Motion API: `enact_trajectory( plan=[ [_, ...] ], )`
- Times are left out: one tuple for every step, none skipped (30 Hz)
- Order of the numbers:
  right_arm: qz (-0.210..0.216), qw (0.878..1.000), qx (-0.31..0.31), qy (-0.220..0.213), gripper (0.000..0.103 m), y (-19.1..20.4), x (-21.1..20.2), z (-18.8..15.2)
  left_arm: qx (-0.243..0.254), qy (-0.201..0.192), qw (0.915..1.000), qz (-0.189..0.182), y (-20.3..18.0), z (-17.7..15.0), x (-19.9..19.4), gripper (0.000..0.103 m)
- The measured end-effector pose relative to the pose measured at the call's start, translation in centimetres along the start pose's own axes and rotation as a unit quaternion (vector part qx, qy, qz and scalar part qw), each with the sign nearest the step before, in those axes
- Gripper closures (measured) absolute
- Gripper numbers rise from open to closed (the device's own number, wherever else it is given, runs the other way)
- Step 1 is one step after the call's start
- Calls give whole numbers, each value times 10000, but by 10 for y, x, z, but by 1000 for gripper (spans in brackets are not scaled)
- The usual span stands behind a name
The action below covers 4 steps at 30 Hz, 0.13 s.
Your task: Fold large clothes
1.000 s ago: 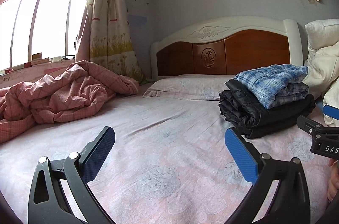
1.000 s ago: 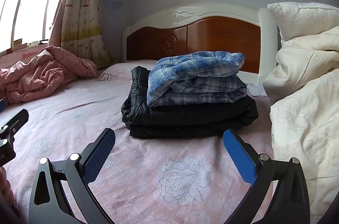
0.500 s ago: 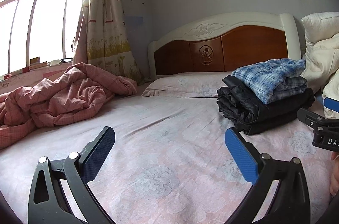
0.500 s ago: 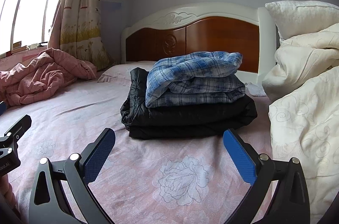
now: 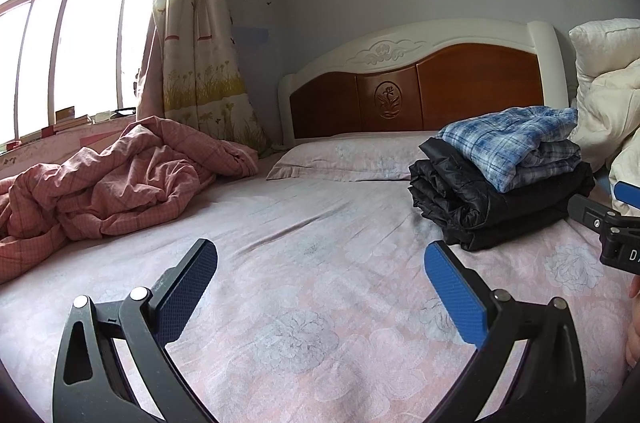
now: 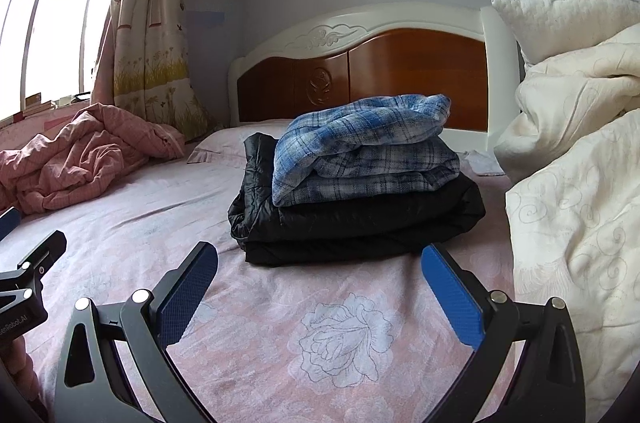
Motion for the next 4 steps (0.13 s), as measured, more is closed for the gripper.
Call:
enact_trajectory(
  plan=[
    [1, 10000, 0, -4, 0, 0, 1, 0, 3, 2, 10000, 5, 0, 0, 0, 0],
    [6, 10000, 10, 2, 0, -1, 2, 0, 22, 1, 10000, 6, -1, 0, 0, 0],
    [12, 10000, 17, 12, 0, 0, 1, 1, 50, 10, 10000, 7, -2, 0, 0, 0],
    [15, 10000, 25, 18, 0, -1, 2, 1, 91, 23, 10000, 16, -4, 0, 0, 0]
  ],
)
Point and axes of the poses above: each gripper's, at about its wrist camera, not at the fingertips, and x roughly the way its jaws point, y to its left, z to its top, the point moved 1 cm from there along x, roughly the way its jaws point, and after that the axes turned 11 degrees about -z, right-handed, at the moved point
